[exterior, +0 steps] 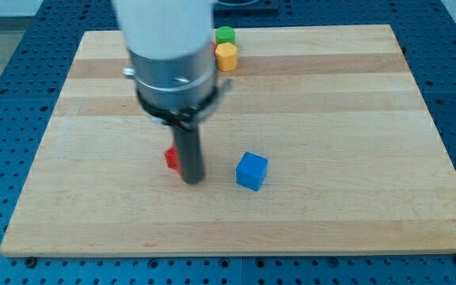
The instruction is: Place the red star at the bottom left side of the green star
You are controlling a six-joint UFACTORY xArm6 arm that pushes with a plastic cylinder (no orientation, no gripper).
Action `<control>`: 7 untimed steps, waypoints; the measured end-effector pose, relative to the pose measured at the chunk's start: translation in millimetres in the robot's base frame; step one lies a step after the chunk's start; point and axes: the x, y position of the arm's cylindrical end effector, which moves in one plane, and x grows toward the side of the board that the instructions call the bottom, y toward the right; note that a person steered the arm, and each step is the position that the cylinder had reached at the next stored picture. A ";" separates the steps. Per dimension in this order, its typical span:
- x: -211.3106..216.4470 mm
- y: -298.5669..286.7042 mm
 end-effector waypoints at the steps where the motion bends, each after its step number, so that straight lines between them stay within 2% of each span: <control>1: -23.9 -38.8; 2: -40.6 -78.9; 4: -52.0 0.7; 5: -139.3 -41.7; 6: -131.8 -53.7; 7: -151.3 -179.1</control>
